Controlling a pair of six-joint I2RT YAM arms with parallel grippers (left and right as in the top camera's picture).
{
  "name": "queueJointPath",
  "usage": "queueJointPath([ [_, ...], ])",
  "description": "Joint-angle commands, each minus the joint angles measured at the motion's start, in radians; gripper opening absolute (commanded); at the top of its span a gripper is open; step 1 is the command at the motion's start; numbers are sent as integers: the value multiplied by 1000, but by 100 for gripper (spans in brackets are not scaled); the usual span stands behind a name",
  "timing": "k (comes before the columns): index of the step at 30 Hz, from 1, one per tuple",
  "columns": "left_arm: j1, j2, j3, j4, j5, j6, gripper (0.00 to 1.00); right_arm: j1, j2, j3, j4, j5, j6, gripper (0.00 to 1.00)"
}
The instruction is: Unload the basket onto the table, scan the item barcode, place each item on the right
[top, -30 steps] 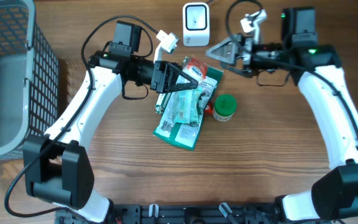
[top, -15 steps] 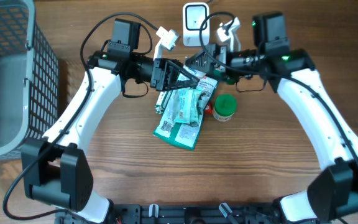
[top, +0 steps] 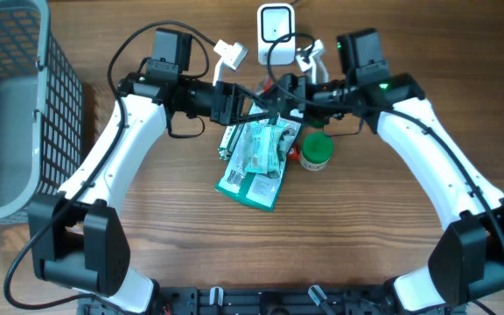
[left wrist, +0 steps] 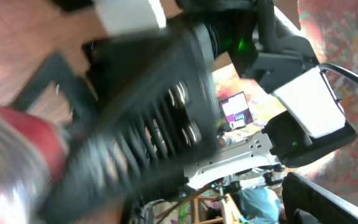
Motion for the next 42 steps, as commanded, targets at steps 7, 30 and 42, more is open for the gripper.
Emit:
queueJointPath([
  [7,17,-35,13,-7,117,3,100,-136,37,-31,46,-47,18,68],
  [30,46,-35,13,-436,-1126,-214,100,-360,37,-26,-153,427,-157,100],
  [42,-65,-105,-35,-782,-1220,-398,4,-367,37,-26,-180,618,-154,100],
])
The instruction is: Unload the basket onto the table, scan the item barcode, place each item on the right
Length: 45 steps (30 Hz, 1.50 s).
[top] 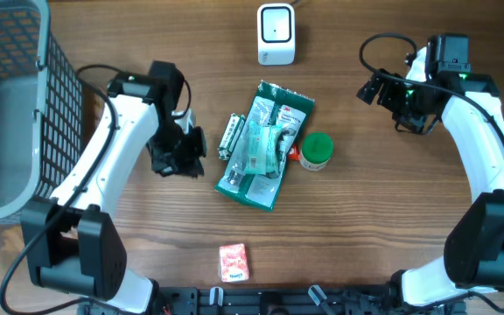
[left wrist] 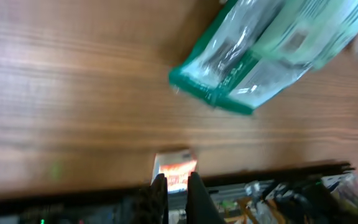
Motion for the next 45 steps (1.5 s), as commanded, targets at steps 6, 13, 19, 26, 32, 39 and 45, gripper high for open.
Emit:
queueJointPath([
  [6,-368,-267,-208,-14,-174,-433,23,-1,8,1,7,66,-19,100],
  [13,-673,-333,-396,113,-198,-683,85,-1,8,1,7,66,-20,100],
  [19,-791,-333,-583,320,-201,-826,81,-1,8,1,7,66,-19,100],
  [26,-797,-333,-713,509,-198,-850,80,-1,8,1,7,66,-20,100],
  [32,-797,-333,-729,559,-193,-833,70,-1,8,1,7,66,-20,100],
  [39,-797,-309,-750,600,-178,-833,62,-1,8,1,7,66,-19,100],
  [45,-797,-309,-745,595,-179,-830,52,-1,8,1,7,66,-19,100],
])
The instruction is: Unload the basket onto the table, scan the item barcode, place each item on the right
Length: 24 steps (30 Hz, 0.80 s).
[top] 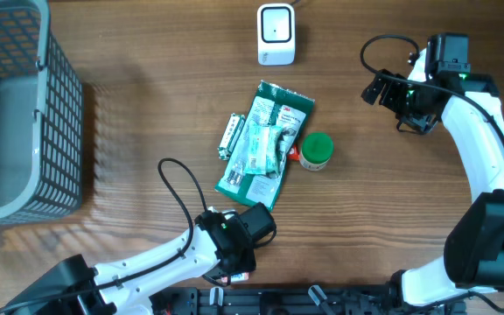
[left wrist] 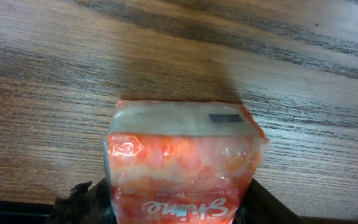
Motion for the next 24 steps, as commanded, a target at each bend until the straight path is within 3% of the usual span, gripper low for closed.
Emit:
queueJointPath([
  [1,-2,5,2,-11,1,10,52,-1,8,1,3,18,-13,100],
  [12,278,5,289,-167,-129,314,55,-1,8,1,3,18,-13,100],
  [14,340,6,301,-207,-88,332,57,-1,8,1,3,18,-12,100],
  [16,375,10,293,-264,-53,340,66,-1,8,1,3,18,-12,100],
  [20,344,17,241,-328,25,363,76,-1,8,1,3,18,-12,99],
  [24,235,17,152,-271,94,315,78,-1,8,1,3,18,-12,100],
])
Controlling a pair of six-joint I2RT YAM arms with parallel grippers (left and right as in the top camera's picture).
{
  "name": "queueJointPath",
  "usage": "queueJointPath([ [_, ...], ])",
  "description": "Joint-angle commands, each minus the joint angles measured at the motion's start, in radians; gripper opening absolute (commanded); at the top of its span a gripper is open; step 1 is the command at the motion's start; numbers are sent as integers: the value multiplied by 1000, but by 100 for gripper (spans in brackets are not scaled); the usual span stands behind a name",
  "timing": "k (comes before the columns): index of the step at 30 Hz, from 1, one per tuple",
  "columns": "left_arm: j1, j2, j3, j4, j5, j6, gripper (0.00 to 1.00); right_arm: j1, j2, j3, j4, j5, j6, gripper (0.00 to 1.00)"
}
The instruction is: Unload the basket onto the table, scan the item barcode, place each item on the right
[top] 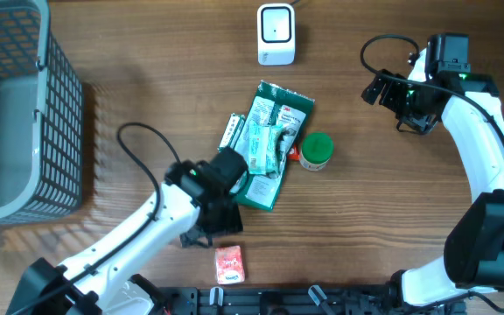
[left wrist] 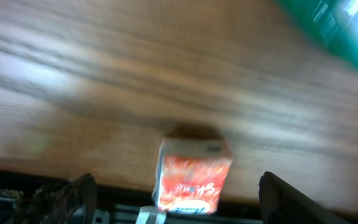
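Observation:
A small red-orange packet (top: 229, 263) lies flat on the table near the front edge; in the left wrist view the packet (left wrist: 193, 176) is blurred. My left gripper (top: 213, 229) hovers just behind it, jaws wide open (left wrist: 178, 186) and holding nothing. One dark finger (left wrist: 67, 199) shows at each lower corner of that view. The white scanner (top: 276, 33) stands at the far edge. My right gripper (top: 385, 89) hangs at the far right, away from everything, its jaws unclear from above.
A green plastic package (top: 265, 144) with a battery pack beside it lies mid-table, just beyond my left wrist. A green-lidded bottle (top: 315, 150) lies to its right. A grey wire basket (top: 7, 105) fills the far left. The table's front edge runs right behind the packet.
My left gripper was down at the front edge with the red packet filling the space between its fingers. Now it is farther back toward the green package, open, with the packet lying free.
First both grippers were close together by the scanner above the pile. Then the arms were apart, the red packet lay near the front edge and my left gripper was left of the pile. Later it was low around the packet; now it is back from it.

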Motion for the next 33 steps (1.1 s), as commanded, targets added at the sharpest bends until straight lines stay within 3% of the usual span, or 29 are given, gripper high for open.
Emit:
queueJointPath([
  [1,-114,12,-93,58,101,-28,79,-1,8,1,3,18,-13,100],
  [5,-239,12,-144,146,101,-135,85,-1,8,1,3,18,-13,100],
  [11,-348,30,-202,282,95,-283,80,-1,8,1,3,18,-13,100],
  [18,-356,134,-235,291,92,-309,78,-1,8,1,3,18,-12,100],
  [19,-356,145,-235,296,92,-308,72,-1,8,1,3,18,-12,100],
  [22,-352,151,-233,311,84,-280,40,-1,8,1,3,18,-12,100],
  [24,-335,146,-219,301,72,-244,29,-1,8,1,3,18,-13,100],
  [26,-303,144,-193,276,52,-200,26,-1,8,1,3,18,-13,100],
  [33,-122,144,42,85,-127,-19,33,-1,8,1,3,18,-12,100],
])
